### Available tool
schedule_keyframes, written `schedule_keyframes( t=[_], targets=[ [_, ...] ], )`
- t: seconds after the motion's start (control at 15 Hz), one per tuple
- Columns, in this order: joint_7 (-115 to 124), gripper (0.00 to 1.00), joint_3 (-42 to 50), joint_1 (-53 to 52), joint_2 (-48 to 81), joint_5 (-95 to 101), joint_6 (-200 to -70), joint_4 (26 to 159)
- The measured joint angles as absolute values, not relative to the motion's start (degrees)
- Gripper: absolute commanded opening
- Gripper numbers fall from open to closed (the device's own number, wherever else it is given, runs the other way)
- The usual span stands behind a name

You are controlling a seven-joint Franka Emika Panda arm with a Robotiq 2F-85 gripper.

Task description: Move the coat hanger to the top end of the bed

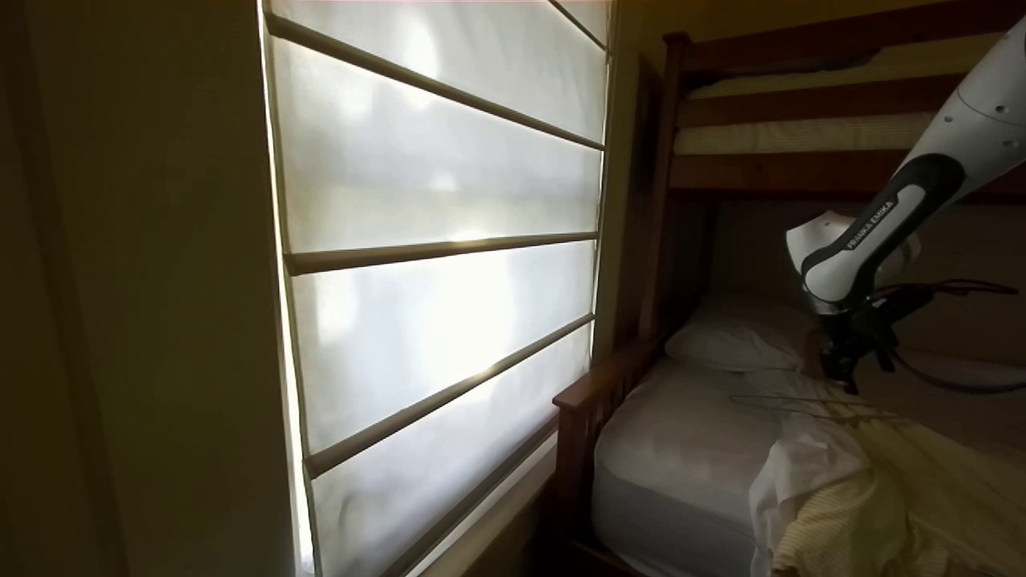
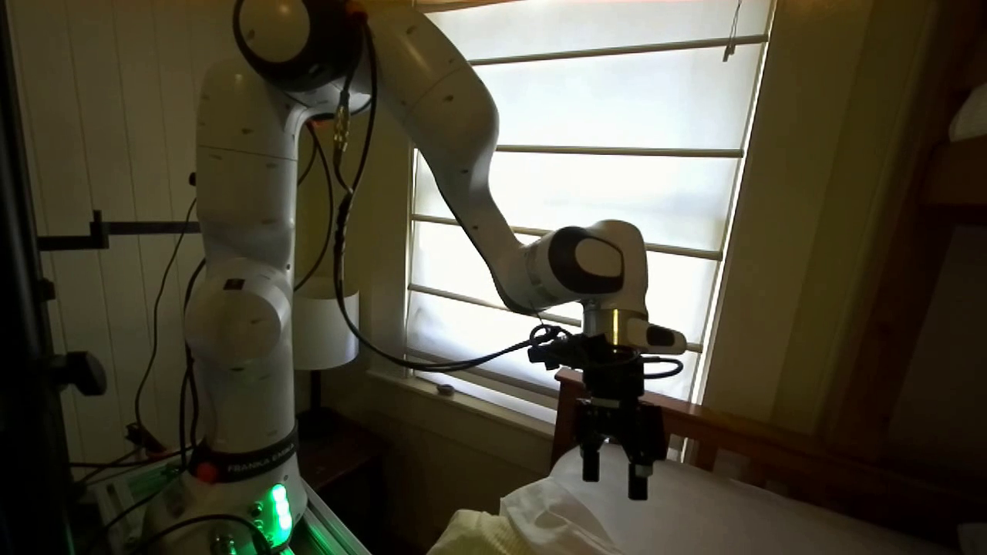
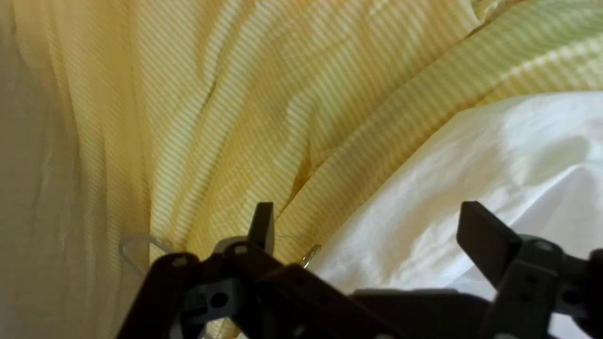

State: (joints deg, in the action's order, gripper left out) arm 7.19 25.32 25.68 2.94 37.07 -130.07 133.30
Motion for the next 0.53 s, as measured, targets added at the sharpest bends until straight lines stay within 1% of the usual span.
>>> schedule_keyframes(
  t=[0.53],
  targets=[
    [4.1,1.00,31.1,32.5,9.0,12.9,-130.9,123.8]
  ],
)
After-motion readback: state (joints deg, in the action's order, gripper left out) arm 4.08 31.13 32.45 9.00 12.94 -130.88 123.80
